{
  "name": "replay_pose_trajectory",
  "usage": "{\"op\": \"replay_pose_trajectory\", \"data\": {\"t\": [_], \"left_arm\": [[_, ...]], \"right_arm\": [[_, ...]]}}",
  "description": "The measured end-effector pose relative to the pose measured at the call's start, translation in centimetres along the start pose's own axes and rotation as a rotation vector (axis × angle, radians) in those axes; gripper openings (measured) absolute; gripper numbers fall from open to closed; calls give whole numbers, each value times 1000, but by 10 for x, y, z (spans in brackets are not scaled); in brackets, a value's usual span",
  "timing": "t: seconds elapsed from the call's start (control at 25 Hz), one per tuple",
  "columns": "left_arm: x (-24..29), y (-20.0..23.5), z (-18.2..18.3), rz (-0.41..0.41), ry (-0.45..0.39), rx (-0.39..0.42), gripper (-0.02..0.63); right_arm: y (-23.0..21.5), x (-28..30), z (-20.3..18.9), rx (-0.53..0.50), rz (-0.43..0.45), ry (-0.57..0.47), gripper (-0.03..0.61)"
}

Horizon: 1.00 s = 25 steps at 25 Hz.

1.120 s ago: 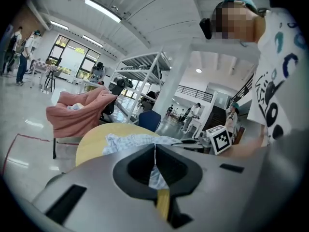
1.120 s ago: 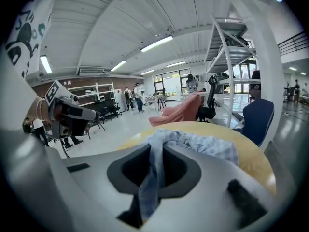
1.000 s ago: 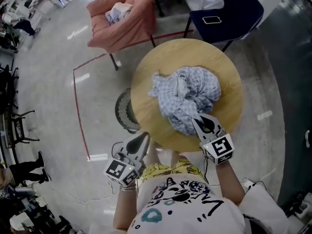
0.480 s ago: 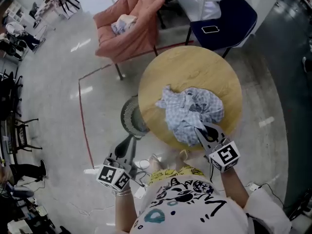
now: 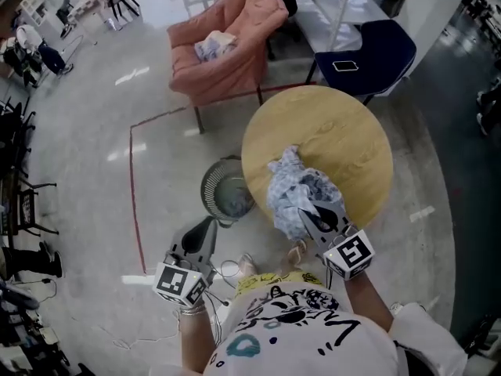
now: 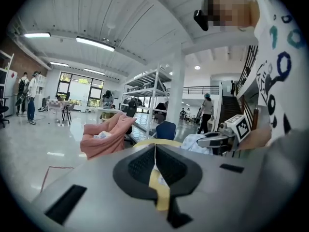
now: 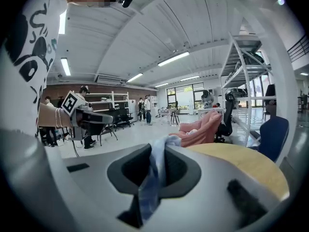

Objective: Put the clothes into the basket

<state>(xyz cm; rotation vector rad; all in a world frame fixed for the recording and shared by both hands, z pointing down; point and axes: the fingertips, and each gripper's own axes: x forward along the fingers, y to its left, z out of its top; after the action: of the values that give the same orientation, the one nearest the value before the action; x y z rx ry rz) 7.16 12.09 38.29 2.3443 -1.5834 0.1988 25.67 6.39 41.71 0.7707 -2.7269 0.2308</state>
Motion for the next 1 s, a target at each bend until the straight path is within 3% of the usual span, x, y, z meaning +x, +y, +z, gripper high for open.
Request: {"op": "replay_pose_trajectory", "data": {"t": [0.16,0.36,0.8,1.0], "left_arm": [[-28,12,-2,11,-46,-51,15],[-66,48,-8,99,-23,-18,15],[-132,97,-7,169,-83,-32,14],[-167,121,-17,205,-95,-47,15]], "right_arm": [[22,12,12,8,27,-24,58],[49,36,32,-27,51,-53,58],[119,89,75,-86,149,-100,58],[152,113,81,-65,181,-117,58]]}}
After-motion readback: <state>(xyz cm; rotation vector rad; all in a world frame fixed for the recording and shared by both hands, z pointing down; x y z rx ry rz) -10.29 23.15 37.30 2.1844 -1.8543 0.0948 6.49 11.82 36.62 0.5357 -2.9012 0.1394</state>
